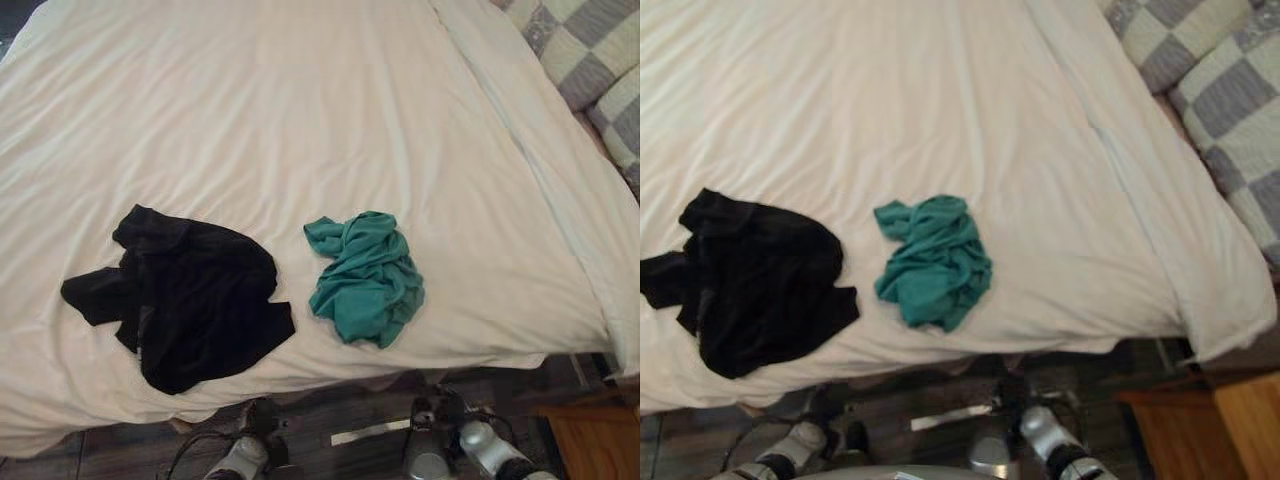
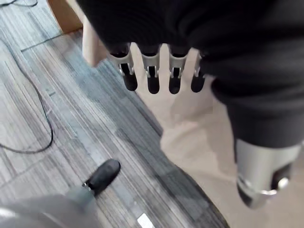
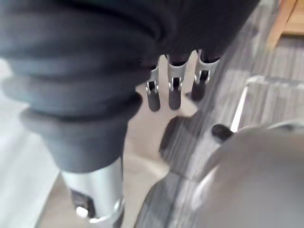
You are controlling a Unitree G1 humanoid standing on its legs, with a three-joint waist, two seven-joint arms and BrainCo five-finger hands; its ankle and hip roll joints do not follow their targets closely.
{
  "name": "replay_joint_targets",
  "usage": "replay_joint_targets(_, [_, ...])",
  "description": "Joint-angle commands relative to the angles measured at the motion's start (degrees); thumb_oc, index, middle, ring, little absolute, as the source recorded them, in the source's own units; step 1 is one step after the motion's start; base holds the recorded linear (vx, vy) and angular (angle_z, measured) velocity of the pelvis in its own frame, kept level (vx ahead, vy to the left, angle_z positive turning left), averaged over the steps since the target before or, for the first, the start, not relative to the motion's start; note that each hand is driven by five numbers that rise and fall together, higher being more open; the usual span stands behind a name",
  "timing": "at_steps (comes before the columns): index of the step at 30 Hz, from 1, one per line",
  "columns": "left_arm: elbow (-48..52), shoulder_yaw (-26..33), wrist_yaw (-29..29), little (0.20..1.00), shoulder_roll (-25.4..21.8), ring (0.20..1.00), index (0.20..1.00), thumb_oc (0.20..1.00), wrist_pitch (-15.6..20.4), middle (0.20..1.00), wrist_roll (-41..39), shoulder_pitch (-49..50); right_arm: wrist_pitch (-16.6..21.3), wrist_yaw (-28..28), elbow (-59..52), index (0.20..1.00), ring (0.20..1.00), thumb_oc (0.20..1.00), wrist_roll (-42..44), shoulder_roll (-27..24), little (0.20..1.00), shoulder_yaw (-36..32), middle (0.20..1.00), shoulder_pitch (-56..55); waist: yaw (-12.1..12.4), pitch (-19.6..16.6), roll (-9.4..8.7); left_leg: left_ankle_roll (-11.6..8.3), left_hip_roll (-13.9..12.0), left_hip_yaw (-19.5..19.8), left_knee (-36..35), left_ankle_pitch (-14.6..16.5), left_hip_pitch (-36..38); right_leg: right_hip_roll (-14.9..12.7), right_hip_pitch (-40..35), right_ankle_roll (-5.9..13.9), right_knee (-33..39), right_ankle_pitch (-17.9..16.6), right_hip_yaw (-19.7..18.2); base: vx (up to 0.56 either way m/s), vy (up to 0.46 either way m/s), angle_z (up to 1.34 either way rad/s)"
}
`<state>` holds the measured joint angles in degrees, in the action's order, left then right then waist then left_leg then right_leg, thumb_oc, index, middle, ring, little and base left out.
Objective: Tidy up the quilt and then pick up the clothes from the bed and put them into the laundry hamper.
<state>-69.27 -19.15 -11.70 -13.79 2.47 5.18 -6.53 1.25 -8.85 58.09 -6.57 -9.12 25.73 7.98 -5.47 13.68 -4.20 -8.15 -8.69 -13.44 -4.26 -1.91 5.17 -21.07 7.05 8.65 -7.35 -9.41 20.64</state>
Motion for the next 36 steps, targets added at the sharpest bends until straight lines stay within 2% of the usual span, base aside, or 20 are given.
replay_joint_targets(1, [-1.02, 4.03, -2.10, 1.000, -2.33, 1.000, 1.000, 1.000, 0.25, 1.000, -1.04, 1.87, 1.51, 0.63, -1.51, 1.000, 1.000, 1.000, 0.53, 0.67, 1.000, 2.45, 1.000, -0.06, 1.03, 2.71, 2.04, -1.23, -5.25, 3.06, 0.50, 2.68, -0.32, 5.86, 0.00, 4.09, -2.21, 8.14, -10.77, -0.17, 0.324, 0.11])
replay_joint_targets(2, [-1.37, 4.58, -2.33, 1.000, -2.36, 1.000, 1.000, 1.000, -0.03, 1.000, -1.82, 1.77, 1.35, 0.37, -0.80, 1.000, 1.000, 1.000, 0.78, 0.65, 1.000, 2.24, 1.000, -0.36, 1.31, 2.67, 2.25, -0.67, -4.43, 3.60, 0.16, 2.32, -0.65, 7.73, -0.34, 3.11, -3.34, 9.37, -11.41, -0.17, 0.228, 0.29])
replay_joint_targets(4, [-3.78, 6.46, -2.77, 1.000, -2.71, 1.000, 1.000, 1.000, -0.70, 1.000, -3.24, 1.71, 0.21, -0.66, 3.05, 1.000, 1.000, 1.000, 1.21, 0.68, 1.000, 0.61, 1.000, -0.78, 2.52, 2.04, 1.74, -0.13, -2.66, 3.50, -0.38, 2.00, -1.35, 8.46, -4.20, 0.96, 0.44, 10.85, -9.11, -0.10, 0.067, 0.17])
replay_joint_targets(6, [-5.05, 7.11, -3.50, 1.000, -1.94, 1.000, 1.000, 1.000, -1.09, 1.000, -2.70, 2.83, -0.64, -1.86, 6.24, 1.000, 1.000, 1.000, 1.31, 0.38, 1.000, -1.18, 1.000, -1.24, 2.69, 0.88, 1.30, -0.08, -2.12, 4.03, -0.40, 1.71, -1.85, 8.86, -6.14, 0.94, 4.73, 10.55, -9.70, 0.02, -0.005, -0.03])
replay_joint_targets(9, [-7.52, 11.97, -5.58, 1.000, -1.17, 1.000, 1.000, 1.000, -1.17, 1.000, -5.56, 6.29, -1.46, -4.16, 10.89, 1.000, 1.000, 1.000, 2.89, -1.78, 1.000, -7.19, 1.000, -3.35, 2.90, -0.66, 0.84, -0.41, -2.50, 2.29, -0.69, 2.04, -0.60, 7.98, -8.65, 1.81, 9.35, 8.25, -8.54, 0.06, -0.028, -0.03])
replay_joint_targets(13, [-6.82, 21.66, -12.59, 1.000, -3.70, 1.000, 1.000, 1.000, 0.09, 1.000, -13.33, 7.13, -0.70, -7.99, 11.93, 1.000, 1.000, 1.000, 10.02, -5.10, 1.000, -18.07, 1.000, -7.08, 1.85, -2.53, 0.14, -0.89, -2.82, 1.02, -0.74, 2.19, 0.46, 7.23, -10.93, 2.67, 11.89, 7.21, -8.44, 0.08, -0.024, -0.02])
replay_joint_targets(15, [-4.28, 23.62, -14.59, 1.000, -5.44, 1.000, 1.000, 1.000, 1.03, 1.000, -14.88, 6.47, -0.09, -9.02, 10.04, 1.000, 1.000, 1.000, 10.29, -6.24, 1.000, -19.88, 1.000, -8.57, 1.44, -2.83, 0.00, -1.02, -2.98, 0.76, -0.74, 2.11, 0.69, 6.96, -11.28, 2.93, 12.04, 7.03, -8.26, 0.04, -0.015, -0.04])
replay_joint_targets(16, [0.33, 25.42, -16.19, 1.000, -6.94, 1.000, 1.000, 1.000, 1.96, 1.000, -15.90, 6.47, 0.63, -10.19, 3.95, 1.000, 1.000, 1.000, 9.03, -8.40, 1.000, -21.69, 1.000, -10.89, 0.98, -2.75, -0.20, -1.15, -3.18, 0.50, -0.74, 2.21, 1.18, 6.77, -11.73, 3.25, 12.05, 6.97, -8.34, 0.00, 0.000, 0.00])
replay_joint_targets(17, [20.36, 28.25, -18.86, 1.000, -12.37, 1.000, 1.000, 1.000, 3.97, 1.000, -12.23, 9.35, 1.65, -11.90, -18.73, 1.000, 1.000, 1.000, 0.64, -16.26, 1.000, -27.36, 1.000, -18.84, -0.18, -3.42, -0.36, -1.08, -3.15, 0.47, -0.74, 1.96, 1.14, 6.22, -11.78, 3.75, 12.05, 6.55, -8.21, 0.00, 0.000, 0.00])
replay_joint_targets(18, [24.72, 28.72, -19.07, 1.000, -14.46, 1.000, 1.000, 1.000, 4.56, 1.000, -10.41, 8.90, 2.08, -12.27, -23.22, 1.000, 1.000, 1.000, -1.82, -18.97, 1.000, -29.11, 1.000, -19.60, -0.62, -3.55, -0.29, -1.08, -3.12, 0.35, -0.74, 2.29, 1.48, 6.10, -11.92, 4.01, 11.90, 6.68, -8.16, 0.00, 0.013, 0.04])
replay_joint_targets(19, [24.89, 28.73, -19.07, 1.000, -14.41, 1.000, 1.000, 1.000, 4.45, 1.000, -10.35, 8.95, 1.94, -12.20, -23.47, 1.000, 1.000, 1.000, -1.88, -18.96, 1.000, -29.23, 1.000, -19.75, -0.61, -3.63, -0.30, -1.03, -3.07, 0.38, -0.74, 2.03, 1.25, 6.06, -11.73, 3.97, 11.96, 6.43, -8.17, 0.00, 0.000, 0.00])
replay_joint_targets(20, [32.04, 28.65, -19.02, 1.000, -17.89, 1.000, 1.000, 1.000, 5.45, 1.000, -7.12, 7.05, 2.20, -12.50, -30.03, 1.000, 1.000, 1.000, -5.76, -23.35, 1.000, -31.76, 1.000, -19.47, -1.40, -4.00, -0.20, -1.03, -2.97, 0.35, -0.74, 2.27, 1.47, 5.68, -11.66, 4.29, 11.80, 6.20, -8.35, 0.00, 0.000, 0.00])
replay_joint_targets(21, [35.23, 27.40, -18.36, 1.000, -19.14, 1.000, 1.000, 1.000, 5.95, 1.000, -5.55, 5.50, 2.62, -12.01, -33.31, 1.000, 1.000, 1.000, -8.23, -26.18, 1.000, -31.59, 1.000, -18.40, -1.67, -4.12, -0.21, -1.09, -3.05, 0.25, -0.74, 2.61, 1.73, 5.59, -11.77, 4.42, 11.63, 6.42, -8.38, -0.04, 0.013, -0.06])
replay_joint_targets(22, [41.41, 24.43, -15.14, 1.000, -20.00, 1.000, 1.000, 1.000, 7.02, 1.000, -3.16, 3.49, 3.15, -11.57, -38.62, 1.000, 1.000, 1.000, -13.42, -31.44, 1.000, -31.41, 1.000, -16.65, -2.10, -4.28, -0.49, -0.96, -3.03, 0.09, -0.74, 2.39, 1.70, 5.51, -11.28, 4.37, 11.55, 5.96, -8.68, -0.03, 0.004, -0.08])
replay_joint_targets(23, [41.64, 24.54, -15.03, 1.000, -19.84, 1.000, 1.000, 1.000, 6.90, 1.000, -3.10, 3.59, 3.08, -11.49, -38.75, 1.000, 1.000, 1.000, -13.55, -31.52, 1.000, -31.53, 1.000, -16.72, -2.08, -4.29, -0.37, -0.95, -3.02, 0.05, -0.74, 2.38, 1.67, 5.50, -11.20, 4.38, 11.54, 5.94, -8.73, -0.04, -0.003, -0.12])
replay_joint_targets(26, [52.64, 20.15, -9.61, 1.000, -20.72, 1.000, 1.000, 1.000, 9.06, 1.000, 1.21, 4.42, 3.83, -10.88, -44.09, 1.000, 1.000, 1.000, -19.16, -37.77, 1.000, -31.16, 1.000, -14.18, -1.98, -4.64, -0.56, -0.91, -3.38, -0.28, -0.74, 2.65, 2.13, 5.51, -11.04, 4.43, 11.54, 5.94, -9.05, 0.00, -0.012, -0.14])
replay_joint_targets(28, [58.20, 18.23, -6.18, 1.000, -19.38, 1.000, 1.000, 1.000, 9.93, 1.000, -0.46, 5.84, 3.85, -9.59, -46.28, 1.000, 1.000, 1.000, -21.45, -40.25, 1.000, -29.18, 1.000, -11.84, -1.65, -4.77, -0.69, -0.88, -3.56, -0.57, -0.74, 2.85, 2.50, 5.66, -10.97, 4.32, 11.62, 5.91, -9.46, 0.00, 0.000, 0.00])
replay_joint_targets(32, [61.71, 14.39, -1.07, 1.000, -18.39, 1.000, 1.000, 1.000, 9.64, 1.000, -0.59, 5.83, 3.89, -7.26, -49.10, 1.000, 1.000, 1.000, -23.54, -41.59, 1.000, -23.78, 1.000, -6.60, -0.91, -4.63, -0.63, -0.93, -3.84, -1.17, -0.74, 2.90, 3.29, 5.97, -11.37, 4.01, 11.74, 6.14, -9.91, 0.01, -0.024, -0.05])
replay_joint_targets(36, [62.78, 13.37, 1.31, 1.000, -18.59, 1.000, 1.000, 1.000, 9.68, 1.000, -0.69, 6.03, 4.03, -6.39, -50.58, 1.000, 1.000, 1.000, -24.32, -41.10, 1.000, -20.62, 1.000, -3.93, -0.36, -4.32, -0.58, -0.98, -4.01, -1.51, -0.74, 3.01, 3.91, 5.92, -12.24, 3.89, 11.97, 6.31, -9.61, 0.02, -0.019, -0.03])
